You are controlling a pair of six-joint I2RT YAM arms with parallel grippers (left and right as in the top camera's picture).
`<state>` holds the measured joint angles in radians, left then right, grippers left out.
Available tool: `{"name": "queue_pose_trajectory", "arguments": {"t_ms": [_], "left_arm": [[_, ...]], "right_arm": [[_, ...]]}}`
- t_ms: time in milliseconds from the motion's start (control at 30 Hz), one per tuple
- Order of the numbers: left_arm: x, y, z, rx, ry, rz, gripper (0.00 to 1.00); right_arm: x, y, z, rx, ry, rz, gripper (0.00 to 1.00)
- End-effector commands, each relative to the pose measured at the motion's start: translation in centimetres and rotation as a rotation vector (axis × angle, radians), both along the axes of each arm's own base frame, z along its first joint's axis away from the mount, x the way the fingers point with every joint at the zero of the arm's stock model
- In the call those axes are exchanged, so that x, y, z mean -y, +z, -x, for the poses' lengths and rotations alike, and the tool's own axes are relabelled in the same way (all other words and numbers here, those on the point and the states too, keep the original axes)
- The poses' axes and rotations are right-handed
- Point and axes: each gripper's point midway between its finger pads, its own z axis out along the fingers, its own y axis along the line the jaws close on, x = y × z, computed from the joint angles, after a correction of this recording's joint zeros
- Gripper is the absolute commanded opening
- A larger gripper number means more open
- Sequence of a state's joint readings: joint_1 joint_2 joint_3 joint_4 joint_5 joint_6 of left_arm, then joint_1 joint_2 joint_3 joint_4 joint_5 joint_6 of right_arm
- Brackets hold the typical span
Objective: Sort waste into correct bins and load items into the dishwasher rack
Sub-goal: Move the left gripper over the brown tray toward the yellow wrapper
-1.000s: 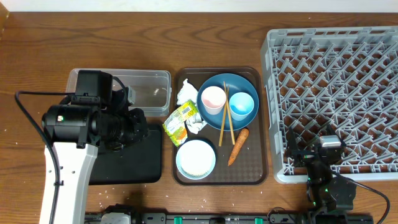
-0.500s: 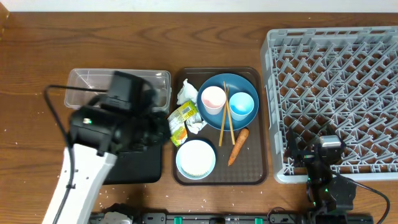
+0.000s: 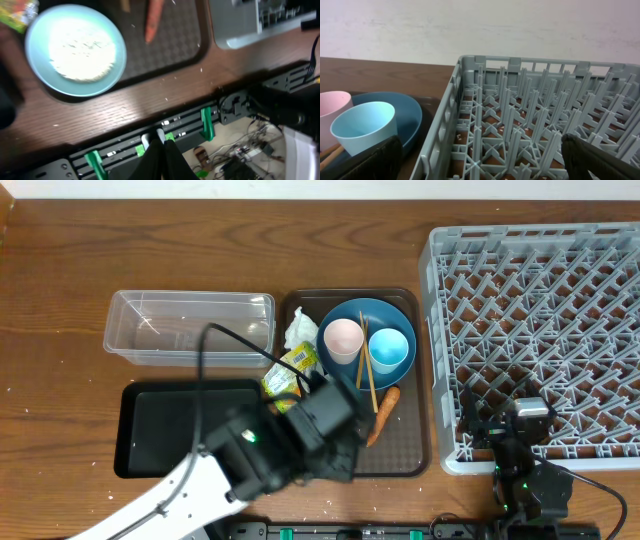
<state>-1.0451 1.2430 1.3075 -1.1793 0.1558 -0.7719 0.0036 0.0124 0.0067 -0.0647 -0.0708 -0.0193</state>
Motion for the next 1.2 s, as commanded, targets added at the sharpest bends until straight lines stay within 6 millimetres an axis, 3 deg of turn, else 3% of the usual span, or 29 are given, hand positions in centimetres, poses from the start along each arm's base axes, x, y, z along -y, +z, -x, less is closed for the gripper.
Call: {"name": "queue_pose_trajectory", "arguments": {"t_ms": [0,233,400,500,667,833,1167], "left_arm": [[0.9,-0.7,0.5,0.024,0.042,-0.034,0.06],[3.7,-2.1,1.6,0.032,-0.038,-0.042,0.07],[4.1,-3.4,1.5,0.015,-0.041,-0.088,0.17],[4.2,-3.8,1.5,0.010,-0.041,-0.102,0.32],[4.1,-3.9,1.3,0.019,-0.038,-0.112,0.36],[3.3,-4.0,-0.1,0.096,-0.009,-0.154,0.43],[2.0,-3.4,-5.0,0.364,0.091,-0.264,0.44]], "right_arm": [[0.2,-0.1,0.0,-0.002,-0.009,0.004,0.99],[0.2,-0.1,0.0,-0.002,-0.009,0.004,0.99],[0.2,-0.1,0.0,-0.002,-0.009,0.004,0.99],[0.2,-0.1,0.0,-0.002,-0.009,0.004,0.99],[0.2,-0.1,0.0,-0.002,-0.009,0.004,0.99],[0.2,-0.1,0.0,-0.002,-0.009,0.004,0.99],[0.2,-0.1,0.0,-0.002,-0.009,0.004,0.99]]}}
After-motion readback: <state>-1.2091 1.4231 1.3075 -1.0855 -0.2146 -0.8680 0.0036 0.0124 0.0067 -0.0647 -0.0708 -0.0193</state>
